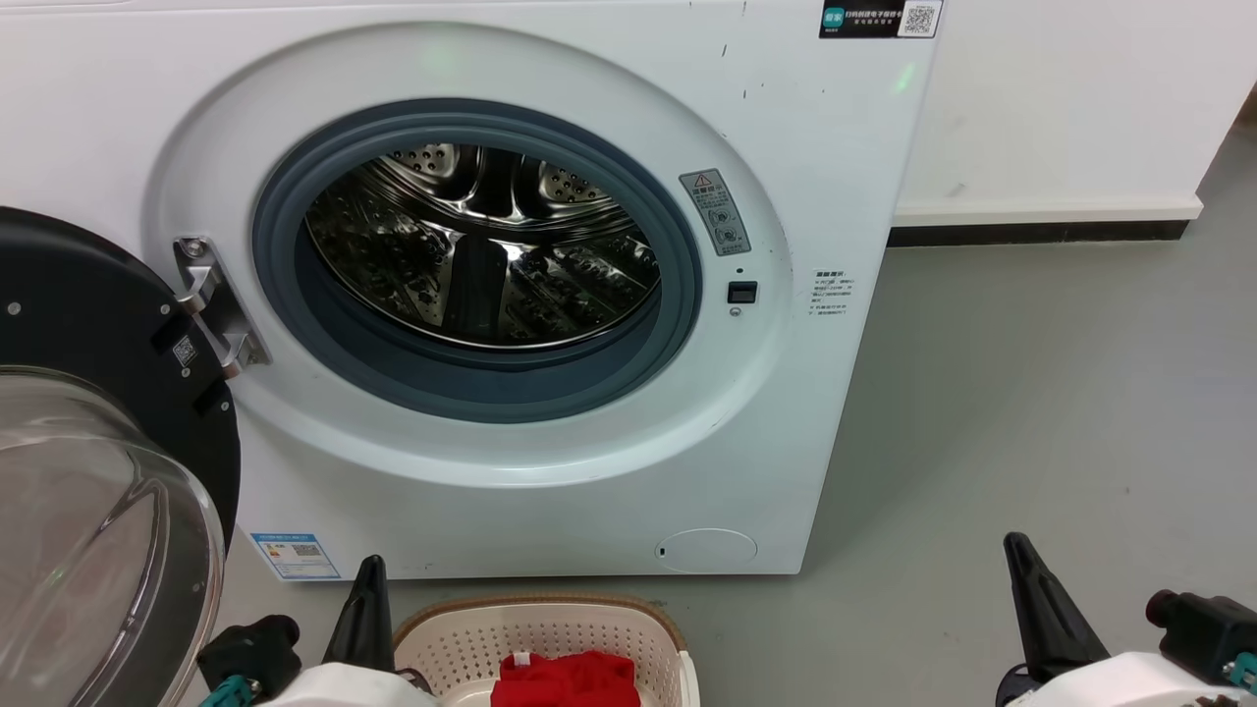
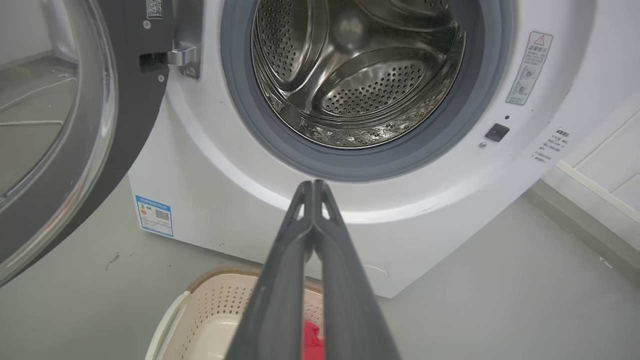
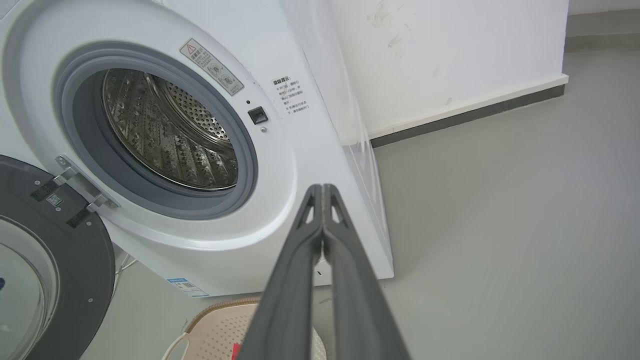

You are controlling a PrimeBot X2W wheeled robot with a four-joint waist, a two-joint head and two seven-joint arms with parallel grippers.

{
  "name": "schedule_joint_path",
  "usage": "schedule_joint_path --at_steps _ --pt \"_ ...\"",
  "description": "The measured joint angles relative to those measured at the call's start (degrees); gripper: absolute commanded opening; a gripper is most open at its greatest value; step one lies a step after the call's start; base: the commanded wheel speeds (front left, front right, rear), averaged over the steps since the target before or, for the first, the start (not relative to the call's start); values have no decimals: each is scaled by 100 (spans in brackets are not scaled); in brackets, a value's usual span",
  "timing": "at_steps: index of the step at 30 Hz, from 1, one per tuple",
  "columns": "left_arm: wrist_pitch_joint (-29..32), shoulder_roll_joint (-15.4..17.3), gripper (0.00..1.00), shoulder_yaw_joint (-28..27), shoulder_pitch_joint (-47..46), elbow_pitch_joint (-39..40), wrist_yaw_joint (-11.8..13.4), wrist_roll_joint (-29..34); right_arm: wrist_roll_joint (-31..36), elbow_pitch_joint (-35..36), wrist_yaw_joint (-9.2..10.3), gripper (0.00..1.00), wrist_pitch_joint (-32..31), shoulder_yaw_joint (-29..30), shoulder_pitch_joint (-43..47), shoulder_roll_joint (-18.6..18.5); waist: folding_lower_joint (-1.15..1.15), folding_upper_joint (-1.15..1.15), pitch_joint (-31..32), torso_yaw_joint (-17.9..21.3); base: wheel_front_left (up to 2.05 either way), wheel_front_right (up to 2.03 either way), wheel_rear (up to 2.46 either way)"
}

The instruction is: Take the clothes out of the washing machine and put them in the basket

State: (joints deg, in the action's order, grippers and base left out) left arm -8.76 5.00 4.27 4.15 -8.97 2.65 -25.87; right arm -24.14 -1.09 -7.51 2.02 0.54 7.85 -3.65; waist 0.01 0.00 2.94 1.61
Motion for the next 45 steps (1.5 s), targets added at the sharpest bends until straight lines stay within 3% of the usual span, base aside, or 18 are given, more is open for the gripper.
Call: schedule_joint_path --at_steps 20,45 --pt "410 -49 0 -288 -252 -141 -267 -1796 -1959 -339 1 0 -114 26 -338 -67 0 0 -58 -30 0 0 0" --pt "820 -118 0 -582 -548 -270 -531 -3571 -3836 -682 2 0 -291 110 -699 -97 0 0 -131 -67 0 0 0"
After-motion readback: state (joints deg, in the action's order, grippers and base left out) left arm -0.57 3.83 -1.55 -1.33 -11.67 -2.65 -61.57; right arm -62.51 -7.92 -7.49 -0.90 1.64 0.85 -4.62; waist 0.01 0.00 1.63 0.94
